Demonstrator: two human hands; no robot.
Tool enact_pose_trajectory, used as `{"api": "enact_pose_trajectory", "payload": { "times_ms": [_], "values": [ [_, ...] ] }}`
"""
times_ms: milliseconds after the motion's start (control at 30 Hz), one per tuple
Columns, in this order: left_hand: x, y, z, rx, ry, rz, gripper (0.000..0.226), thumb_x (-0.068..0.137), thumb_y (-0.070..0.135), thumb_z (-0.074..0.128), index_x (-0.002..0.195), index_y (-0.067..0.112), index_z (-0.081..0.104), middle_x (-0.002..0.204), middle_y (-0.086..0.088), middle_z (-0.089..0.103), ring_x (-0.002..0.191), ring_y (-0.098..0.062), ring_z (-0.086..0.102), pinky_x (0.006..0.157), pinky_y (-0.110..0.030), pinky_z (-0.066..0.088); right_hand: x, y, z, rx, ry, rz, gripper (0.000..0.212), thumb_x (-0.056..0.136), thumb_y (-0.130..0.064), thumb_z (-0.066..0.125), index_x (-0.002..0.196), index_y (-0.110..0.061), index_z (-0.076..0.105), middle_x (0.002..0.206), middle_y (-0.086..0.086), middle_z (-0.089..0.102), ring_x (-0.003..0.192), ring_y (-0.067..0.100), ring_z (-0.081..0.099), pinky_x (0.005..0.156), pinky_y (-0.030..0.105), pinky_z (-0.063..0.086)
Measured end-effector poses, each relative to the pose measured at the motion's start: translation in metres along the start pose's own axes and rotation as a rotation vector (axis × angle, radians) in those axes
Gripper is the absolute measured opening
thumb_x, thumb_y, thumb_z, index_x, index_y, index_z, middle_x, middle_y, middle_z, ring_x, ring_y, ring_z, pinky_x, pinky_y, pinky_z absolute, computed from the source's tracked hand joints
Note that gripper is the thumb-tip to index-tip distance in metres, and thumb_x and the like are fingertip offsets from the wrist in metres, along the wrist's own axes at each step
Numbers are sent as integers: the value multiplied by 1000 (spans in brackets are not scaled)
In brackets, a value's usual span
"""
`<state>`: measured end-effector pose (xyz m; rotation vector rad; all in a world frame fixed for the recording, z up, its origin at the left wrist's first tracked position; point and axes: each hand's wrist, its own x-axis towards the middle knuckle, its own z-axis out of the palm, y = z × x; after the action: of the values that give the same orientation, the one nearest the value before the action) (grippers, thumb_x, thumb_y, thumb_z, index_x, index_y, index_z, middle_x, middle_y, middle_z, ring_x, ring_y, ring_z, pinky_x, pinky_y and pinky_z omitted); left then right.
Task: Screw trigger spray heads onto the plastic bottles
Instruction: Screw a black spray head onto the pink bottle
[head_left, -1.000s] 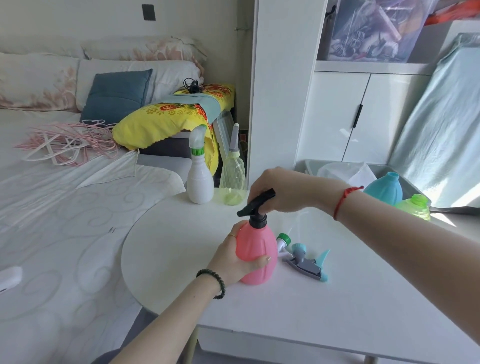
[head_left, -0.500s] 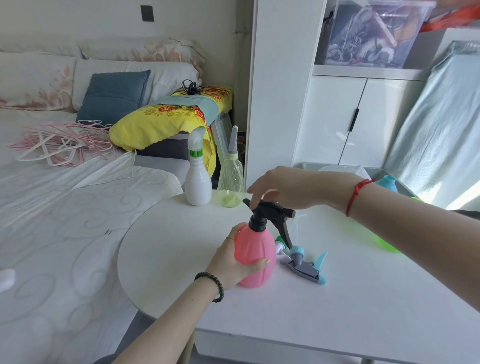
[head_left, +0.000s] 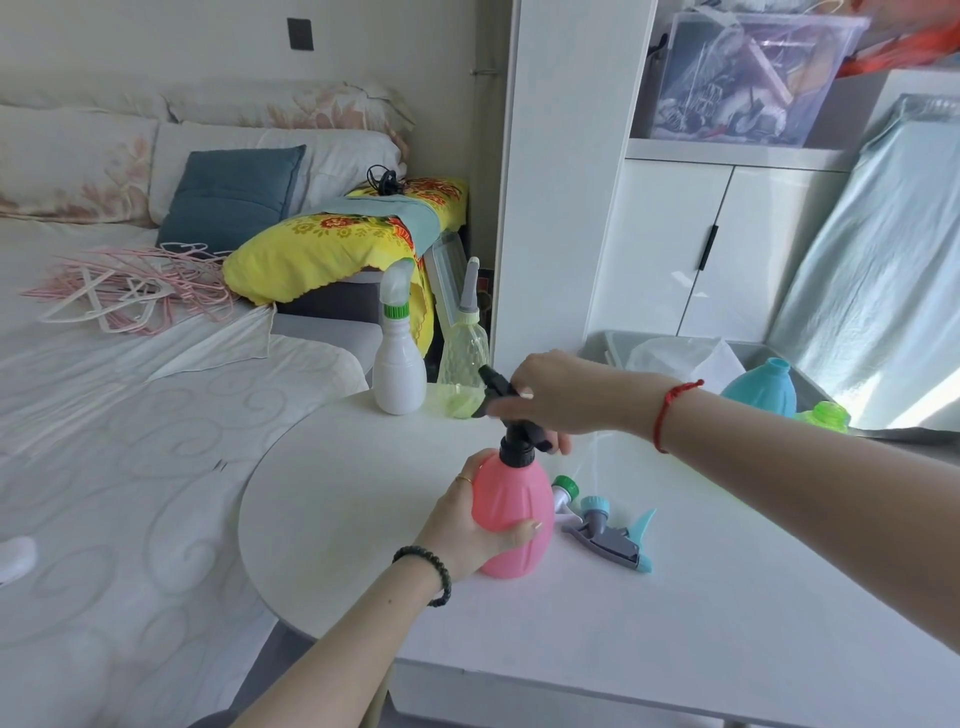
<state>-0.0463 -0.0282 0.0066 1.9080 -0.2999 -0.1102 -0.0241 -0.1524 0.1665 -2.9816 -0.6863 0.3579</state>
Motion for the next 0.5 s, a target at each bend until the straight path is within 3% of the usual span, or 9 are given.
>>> {"api": "enact_pose_trajectory", "payload": {
  "times_ms": [67,133,167,233,300,400,500],
  "values": [
    [0,0,0,-8,0,5,66,62,41,75,101,66,27,111,27,46,103,0,50,76,-10,38,-1,4,-1,6,56,-20,25,96,-13,33,113,-8,50,100,15,69,68,12,65,66,26,49],
    [0,0,0,-12,2,6,66,60,43,74,101,66,27,111,27,47,103,1,50,76,-11,39,-8,9,-7,-63,123,-93,55,89,3,38,136,-26,32,130,7,54,102,21,58,67,29,47],
    [0,0,0,-14,3,3,66,59,44,73,101,66,28,111,27,47,103,1,50,75,-11,39,-11,11,-8,-156,123,-136,63,87,4,43,137,-32,29,140,2,44,115,23,51,63,26,44],
    [0,0,0,-15,6,1,66,61,43,74,102,65,28,112,27,47,104,-1,50,76,-12,39,-14,12,-9,-333,114,-202,47,88,-11,54,130,-30,43,147,-2,35,128,23,39,69,25,42],
    [0,-1,0,-4,13,4,68,63,40,76,105,62,27,115,23,47,106,-6,50,81,-17,40,-12,11,-5,-397,115,-183,29,87,-33,55,113,-19,58,136,3,47,123,25,44,76,33,44],
    [1,-2,0,3,23,0,72,62,41,75,112,55,25,123,11,49,111,-14,50,92,-28,41,-8,8,5,-248,148,-155,40,86,-41,53,97,-4,63,92,12,64,92,30,61,63,32,43],
    [2,-2,0,8,16,7,72,62,41,75,111,57,25,124,10,49,111,-14,50,92,-27,41,-7,7,9,-121,122,-143,42,94,-38,37,105,-2,57,90,14,66,88,29,63,72,36,51]
  ]
}}
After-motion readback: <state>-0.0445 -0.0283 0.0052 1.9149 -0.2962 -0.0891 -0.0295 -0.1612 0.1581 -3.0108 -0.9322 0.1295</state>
